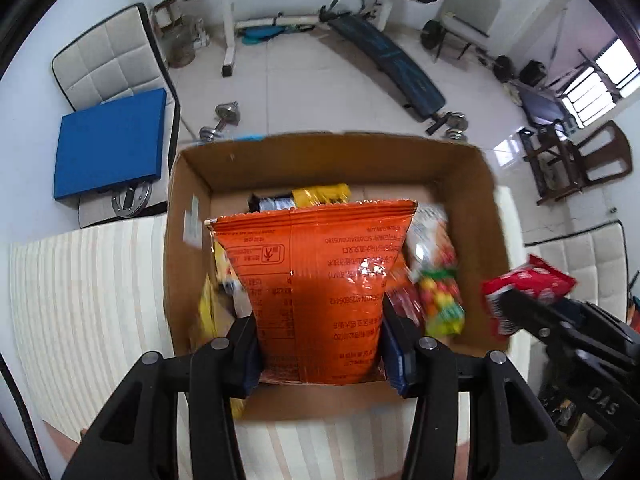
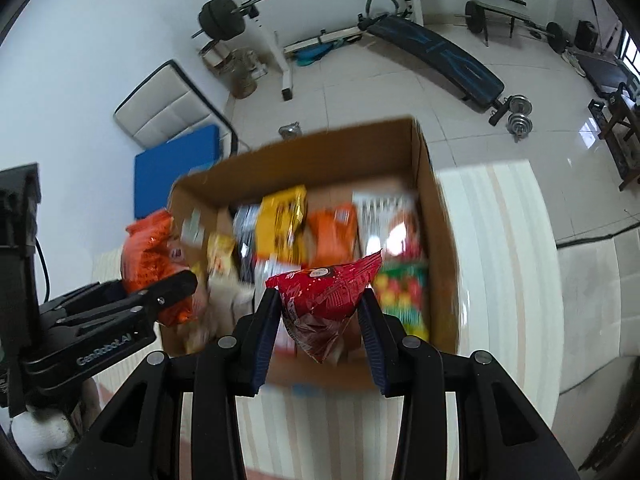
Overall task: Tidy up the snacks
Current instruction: 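Lift both held snacks and carry them over the cardboard box, then lower both snacks into the box and open both tools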
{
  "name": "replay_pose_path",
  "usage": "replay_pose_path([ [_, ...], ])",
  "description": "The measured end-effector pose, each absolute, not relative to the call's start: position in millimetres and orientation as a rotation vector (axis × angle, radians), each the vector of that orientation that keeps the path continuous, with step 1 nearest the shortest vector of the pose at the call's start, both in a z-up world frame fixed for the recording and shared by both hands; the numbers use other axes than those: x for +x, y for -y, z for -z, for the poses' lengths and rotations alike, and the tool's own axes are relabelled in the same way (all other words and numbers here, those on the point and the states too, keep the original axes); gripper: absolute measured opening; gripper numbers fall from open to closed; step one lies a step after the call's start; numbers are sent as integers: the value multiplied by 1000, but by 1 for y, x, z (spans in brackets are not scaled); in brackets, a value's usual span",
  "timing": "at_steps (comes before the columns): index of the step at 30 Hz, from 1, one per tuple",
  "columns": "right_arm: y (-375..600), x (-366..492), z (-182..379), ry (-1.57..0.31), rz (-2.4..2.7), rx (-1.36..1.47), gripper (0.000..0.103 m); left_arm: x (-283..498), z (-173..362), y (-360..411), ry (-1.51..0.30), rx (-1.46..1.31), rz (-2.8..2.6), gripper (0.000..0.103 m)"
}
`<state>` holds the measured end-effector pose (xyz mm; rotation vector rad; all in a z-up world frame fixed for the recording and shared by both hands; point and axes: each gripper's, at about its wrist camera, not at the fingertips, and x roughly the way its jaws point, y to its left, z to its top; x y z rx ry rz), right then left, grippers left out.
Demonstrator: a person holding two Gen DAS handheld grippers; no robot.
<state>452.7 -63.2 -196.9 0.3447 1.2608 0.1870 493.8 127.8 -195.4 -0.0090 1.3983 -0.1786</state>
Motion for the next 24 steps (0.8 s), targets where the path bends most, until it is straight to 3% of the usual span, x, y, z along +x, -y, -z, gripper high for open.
replay_pose_path([
  [10, 48, 542, 249, -1341, -178, 345, 44, 562, 246, -133, -1531, -30, 147, 47],
  [12, 46, 552, 261, -1365, -179, 358, 49, 569, 254, -134, -1556, -60, 152, 47],
  [13, 45, 557, 267, -1379, -182, 365, 58, 571, 259, -136, -1567, -80, 143, 47],
  [14, 45, 559, 270, -1385, -177, 365, 68, 573, 261, -138, -1570, -94, 128, 49],
  [15, 45, 562, 273, -1389, -165, 353, 90, 575, 262, -138, -1570, -98, 120, 57],
  [16, 45, 562, 276, -1391, -159, 343, 94, 576, 264, -139, -1567, -98, 113, 63],
  [18, 48, 563, 280, -1401, -148, 331, 94, 575, 263, -139, -1559, -96, 111, 84],
  [24, 51, 554, 286, -1450, -122, 245, 94, 566, 263, -135, -1568, -85, 130, 88],
])
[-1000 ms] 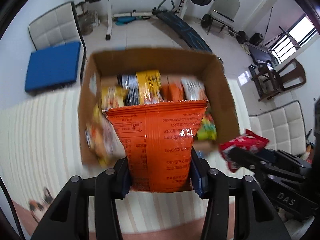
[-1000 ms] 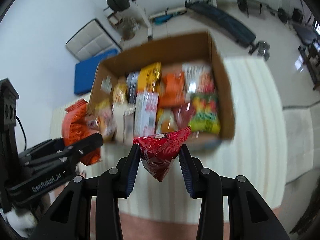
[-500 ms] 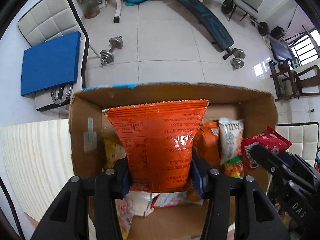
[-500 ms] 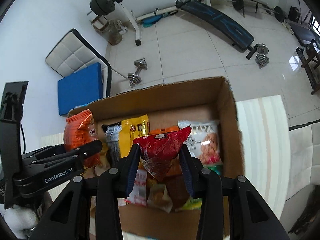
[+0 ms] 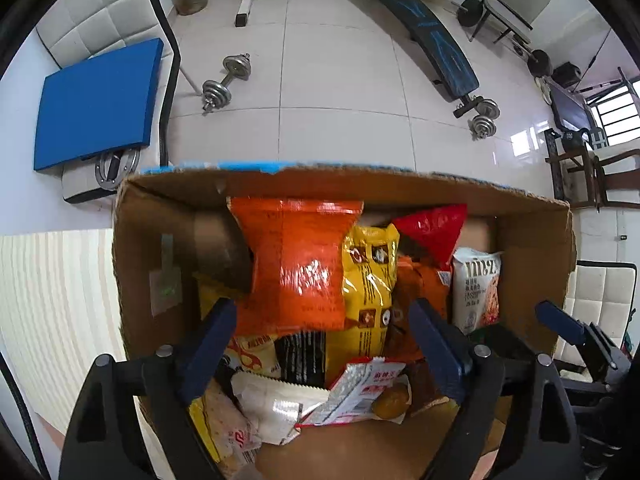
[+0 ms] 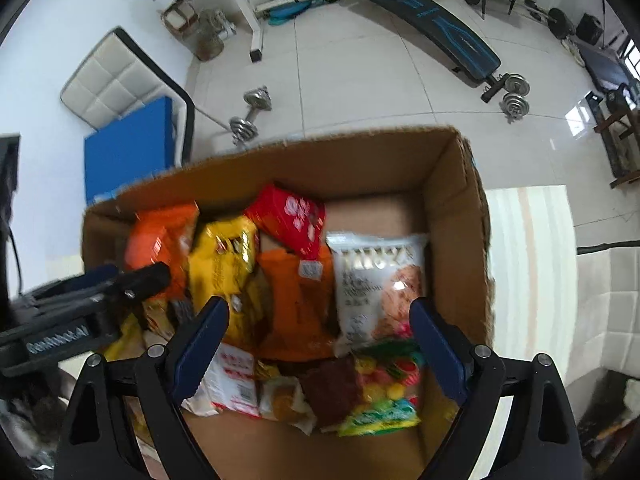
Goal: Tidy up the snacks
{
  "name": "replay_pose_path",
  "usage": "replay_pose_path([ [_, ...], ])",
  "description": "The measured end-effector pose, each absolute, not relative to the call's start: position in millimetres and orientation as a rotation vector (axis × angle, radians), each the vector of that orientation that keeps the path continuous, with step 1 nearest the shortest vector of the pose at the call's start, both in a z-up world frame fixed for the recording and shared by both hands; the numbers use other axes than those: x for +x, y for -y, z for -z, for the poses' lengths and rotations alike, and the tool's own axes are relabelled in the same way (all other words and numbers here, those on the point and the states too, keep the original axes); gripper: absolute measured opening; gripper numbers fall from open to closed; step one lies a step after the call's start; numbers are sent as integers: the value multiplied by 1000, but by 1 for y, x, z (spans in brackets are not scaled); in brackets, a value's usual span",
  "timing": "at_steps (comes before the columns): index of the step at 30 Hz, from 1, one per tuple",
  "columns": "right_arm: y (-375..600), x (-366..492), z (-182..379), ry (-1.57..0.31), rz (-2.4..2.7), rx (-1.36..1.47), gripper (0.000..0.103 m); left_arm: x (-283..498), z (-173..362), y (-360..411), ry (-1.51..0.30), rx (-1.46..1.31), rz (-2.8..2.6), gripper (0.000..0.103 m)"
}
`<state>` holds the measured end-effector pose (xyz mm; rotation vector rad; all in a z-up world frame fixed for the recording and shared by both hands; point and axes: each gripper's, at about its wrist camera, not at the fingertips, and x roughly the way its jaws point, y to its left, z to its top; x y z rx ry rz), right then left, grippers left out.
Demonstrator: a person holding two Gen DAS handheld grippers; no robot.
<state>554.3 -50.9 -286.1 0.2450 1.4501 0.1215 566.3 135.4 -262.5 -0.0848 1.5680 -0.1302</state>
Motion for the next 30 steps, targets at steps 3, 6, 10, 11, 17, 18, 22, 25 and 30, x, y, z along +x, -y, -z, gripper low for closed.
replay_pose_path([
  [3, 51, 546, 290, -1488, -116, 202, 94, 559, 262, -132, -1575, -53, 128, 89],
  [6, 52, 540, 289, -1500, -111, 170, 94, 551, 260, -132, -1577, -54, 135, 89],
  [10, 55, 530, 281, -1500, -108, 144, 94, 539, 252, -133, -1567, -43, 132, 89],
  [11, 54, 527, 277, -1499, -111, 137, 94, 536, 250, -133, -1563, -37, 124, 88],
  [17, 53, 509, 257, -1469, -115, 110, 95, 515, 228, -137, -1512, -16, 110, 88],
  [18, 53, 506, 253, -1463, -116, 105, 95, 511, 225, -138, -1503, -19, 105, 88],
  [22, 53, 487, 236, -1430, -123, 88, 95, 490, 210, -142, -1456, -49, 99, 88],
  [25, 50, 469, 221, -1387, -118, 44, 95, 471, 199, -143, -1414, -51, 84, 88],
  [30, 54, 434, 198, -1331, -122, 58, 95, 436, 178, -146, -1347, -70, 66, 88],
])
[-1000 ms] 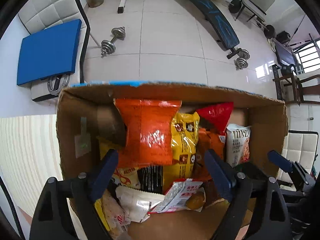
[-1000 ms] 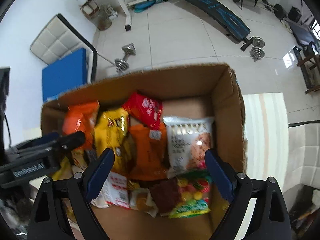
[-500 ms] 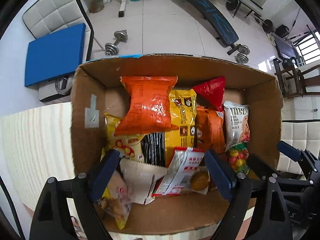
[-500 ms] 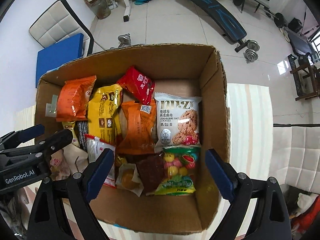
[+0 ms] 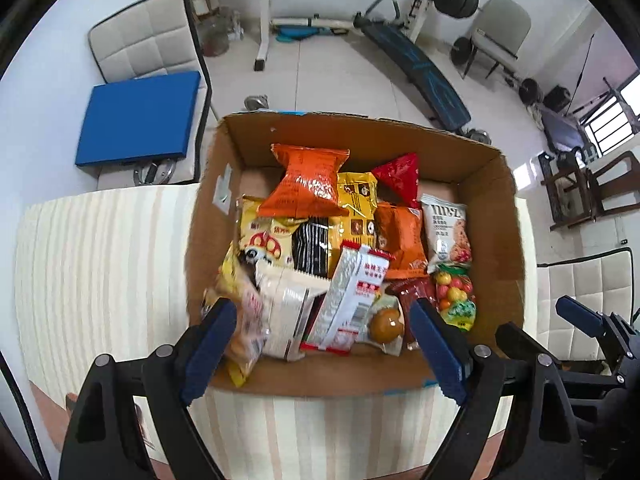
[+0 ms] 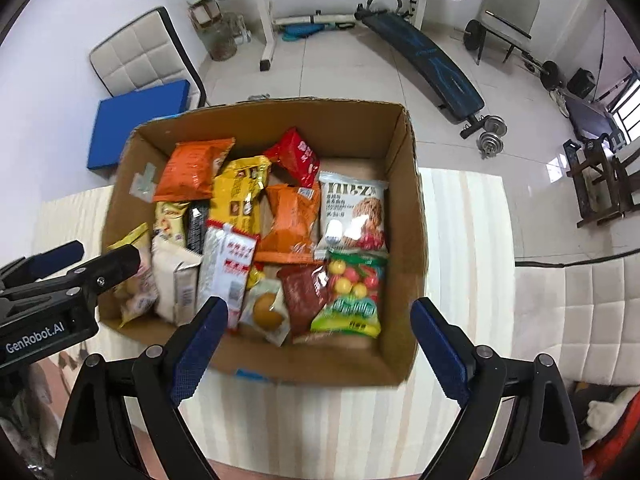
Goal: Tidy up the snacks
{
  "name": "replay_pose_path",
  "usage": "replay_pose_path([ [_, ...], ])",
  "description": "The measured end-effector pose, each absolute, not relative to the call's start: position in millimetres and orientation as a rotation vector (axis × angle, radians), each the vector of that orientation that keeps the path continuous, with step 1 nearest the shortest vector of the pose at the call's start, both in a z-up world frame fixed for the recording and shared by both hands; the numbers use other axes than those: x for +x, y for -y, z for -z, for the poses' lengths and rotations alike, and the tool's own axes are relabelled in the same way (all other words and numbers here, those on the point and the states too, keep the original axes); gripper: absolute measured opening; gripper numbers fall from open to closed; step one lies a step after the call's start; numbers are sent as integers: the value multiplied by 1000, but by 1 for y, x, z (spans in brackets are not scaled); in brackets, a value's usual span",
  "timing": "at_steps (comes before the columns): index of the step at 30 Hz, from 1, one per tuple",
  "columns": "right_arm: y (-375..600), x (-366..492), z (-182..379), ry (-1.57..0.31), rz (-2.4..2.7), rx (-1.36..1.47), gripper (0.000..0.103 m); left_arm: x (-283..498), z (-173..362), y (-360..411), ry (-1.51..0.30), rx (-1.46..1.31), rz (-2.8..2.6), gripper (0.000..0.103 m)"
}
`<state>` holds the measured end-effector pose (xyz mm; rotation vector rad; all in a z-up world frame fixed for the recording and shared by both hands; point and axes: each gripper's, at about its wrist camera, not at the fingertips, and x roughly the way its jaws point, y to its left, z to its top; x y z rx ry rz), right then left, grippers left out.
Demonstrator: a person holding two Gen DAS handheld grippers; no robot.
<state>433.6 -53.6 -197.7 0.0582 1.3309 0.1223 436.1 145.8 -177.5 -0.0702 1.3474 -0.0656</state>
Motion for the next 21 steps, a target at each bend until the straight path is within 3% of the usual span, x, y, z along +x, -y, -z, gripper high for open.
replay_pose_path([
  [21, 77, 254, 111, -1119, -117, 124, 95, 265, 79, -140, -1033, -23, 30, 88],
])
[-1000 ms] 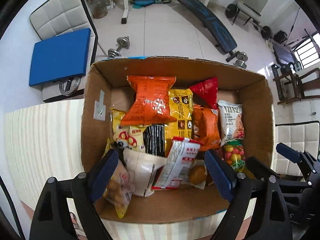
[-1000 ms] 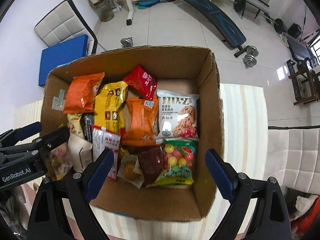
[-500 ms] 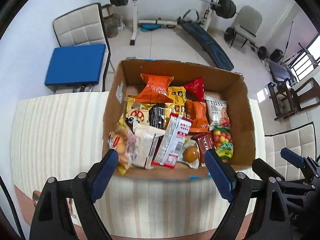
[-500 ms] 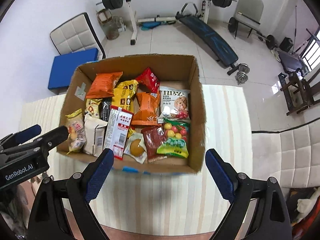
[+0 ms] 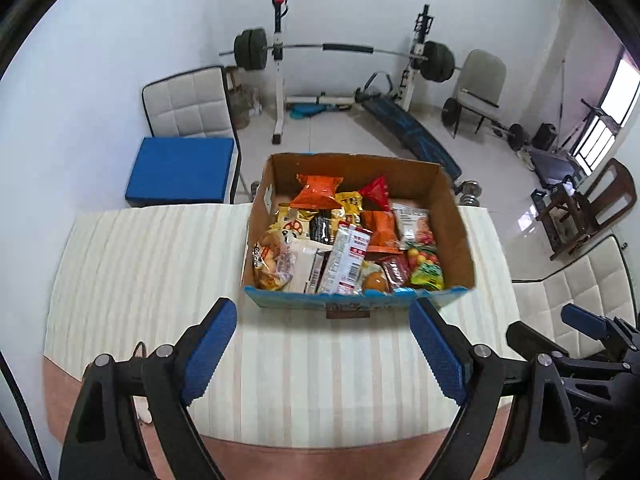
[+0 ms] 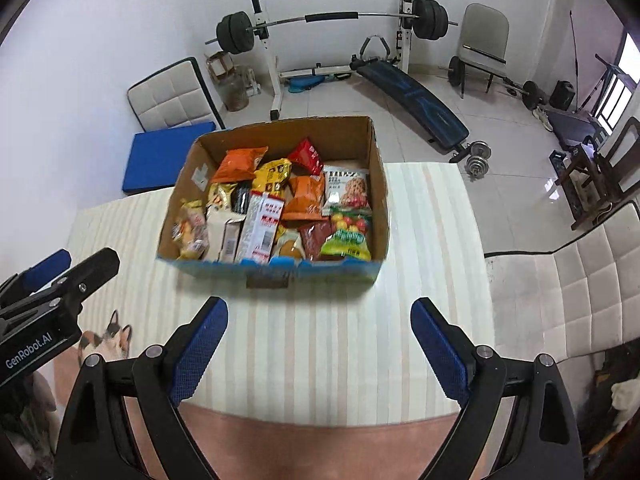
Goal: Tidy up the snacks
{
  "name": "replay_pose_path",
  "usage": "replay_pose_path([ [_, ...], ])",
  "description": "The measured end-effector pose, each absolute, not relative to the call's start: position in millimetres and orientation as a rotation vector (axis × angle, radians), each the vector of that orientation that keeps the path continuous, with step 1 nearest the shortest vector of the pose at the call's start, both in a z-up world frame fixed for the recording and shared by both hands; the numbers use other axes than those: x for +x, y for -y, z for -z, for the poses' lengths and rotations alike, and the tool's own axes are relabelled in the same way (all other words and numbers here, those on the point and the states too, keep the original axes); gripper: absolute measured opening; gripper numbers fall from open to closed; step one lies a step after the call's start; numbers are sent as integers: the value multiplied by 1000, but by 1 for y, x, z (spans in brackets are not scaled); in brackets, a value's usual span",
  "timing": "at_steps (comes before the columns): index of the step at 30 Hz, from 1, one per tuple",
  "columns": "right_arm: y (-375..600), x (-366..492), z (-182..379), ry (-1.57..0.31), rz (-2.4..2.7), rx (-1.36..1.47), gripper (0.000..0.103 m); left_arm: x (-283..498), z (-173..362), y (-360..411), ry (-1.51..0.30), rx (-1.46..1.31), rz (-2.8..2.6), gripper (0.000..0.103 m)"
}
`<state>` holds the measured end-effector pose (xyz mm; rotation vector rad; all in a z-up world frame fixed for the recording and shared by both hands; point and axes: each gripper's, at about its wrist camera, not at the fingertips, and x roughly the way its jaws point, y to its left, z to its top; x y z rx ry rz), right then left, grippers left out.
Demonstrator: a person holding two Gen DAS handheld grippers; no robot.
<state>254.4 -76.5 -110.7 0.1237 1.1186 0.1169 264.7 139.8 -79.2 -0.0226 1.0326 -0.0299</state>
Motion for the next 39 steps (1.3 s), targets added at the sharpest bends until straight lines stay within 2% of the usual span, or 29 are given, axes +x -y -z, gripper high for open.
replay_pose_path([
  [10, 84, 162, 56, -1012, -111, 90, 95, 192, 44, -135, -967, -5, 52, 89],
  [22, 90, 91, -8, -901, -90, 69, 96, 141, 8, -134, -912, -13, 64, 88],
  [33, 90, 68, -16, -900, -84, 56, 100, 127, 1, -135, -882, -24, 66, 89],
  [34, 90, 68, -15, -900, -80, 60, 100, 128, 2, -136, -883, -24, 64, 91],
  [35, 91, 68, -16, -894, -75, 65, 100, 126, 1, -136, -879, -22, 62, 99],
  [39, 92, 73, -15, -866, -48, 54, 101, 126, 1, -139, -847, -29, 56, 101],
])
